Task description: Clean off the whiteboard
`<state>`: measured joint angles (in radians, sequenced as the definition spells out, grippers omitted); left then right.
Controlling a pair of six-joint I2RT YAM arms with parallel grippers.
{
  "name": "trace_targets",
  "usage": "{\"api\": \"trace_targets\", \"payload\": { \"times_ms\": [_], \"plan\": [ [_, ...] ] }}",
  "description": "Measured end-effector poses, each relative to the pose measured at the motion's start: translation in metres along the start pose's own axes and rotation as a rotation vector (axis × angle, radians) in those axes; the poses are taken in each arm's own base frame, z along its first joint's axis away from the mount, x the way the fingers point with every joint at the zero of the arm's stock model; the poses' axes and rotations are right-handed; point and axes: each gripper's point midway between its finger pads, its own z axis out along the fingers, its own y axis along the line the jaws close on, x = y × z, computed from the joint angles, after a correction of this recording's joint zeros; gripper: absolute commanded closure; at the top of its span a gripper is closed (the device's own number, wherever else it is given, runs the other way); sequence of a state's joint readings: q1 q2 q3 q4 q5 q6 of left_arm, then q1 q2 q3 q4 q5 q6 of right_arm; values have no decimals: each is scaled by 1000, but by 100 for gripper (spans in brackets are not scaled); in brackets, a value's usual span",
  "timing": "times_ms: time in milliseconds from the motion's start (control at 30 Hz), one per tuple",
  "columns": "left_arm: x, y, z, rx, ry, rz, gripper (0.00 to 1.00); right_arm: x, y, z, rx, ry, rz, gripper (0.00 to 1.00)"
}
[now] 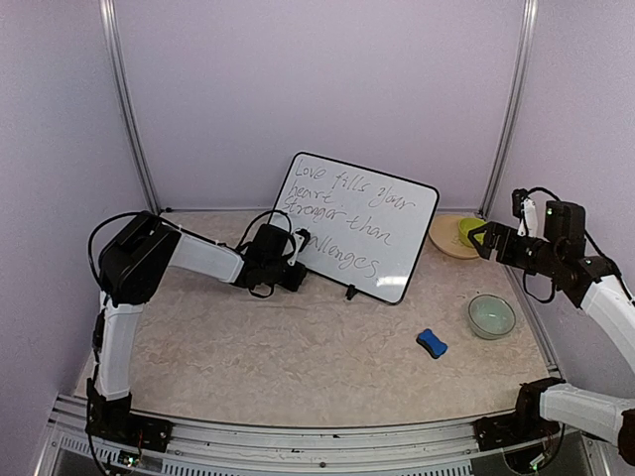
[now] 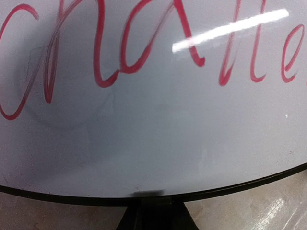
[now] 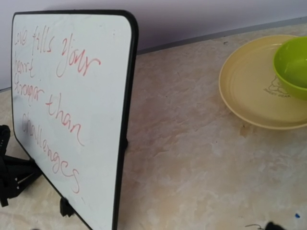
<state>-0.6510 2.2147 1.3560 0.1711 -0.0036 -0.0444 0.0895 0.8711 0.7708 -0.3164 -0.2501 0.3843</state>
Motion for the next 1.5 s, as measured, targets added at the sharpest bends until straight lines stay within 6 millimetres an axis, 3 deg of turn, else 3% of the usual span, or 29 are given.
{"api": "trace_targets", "payload": {
  "times_ms": [267,667,1500],
  "plan": [
    [0,3,0,-18,-3,-10,100,3,-1,3,3,12,3,0],
    [7,-3,-7,-76,-25,-83,100,3,-2,4,2,14,4,0],
    [27,-38,-28,-268,-18,-319,100,4,0,0,-5,3,3,0]
  ]
}}
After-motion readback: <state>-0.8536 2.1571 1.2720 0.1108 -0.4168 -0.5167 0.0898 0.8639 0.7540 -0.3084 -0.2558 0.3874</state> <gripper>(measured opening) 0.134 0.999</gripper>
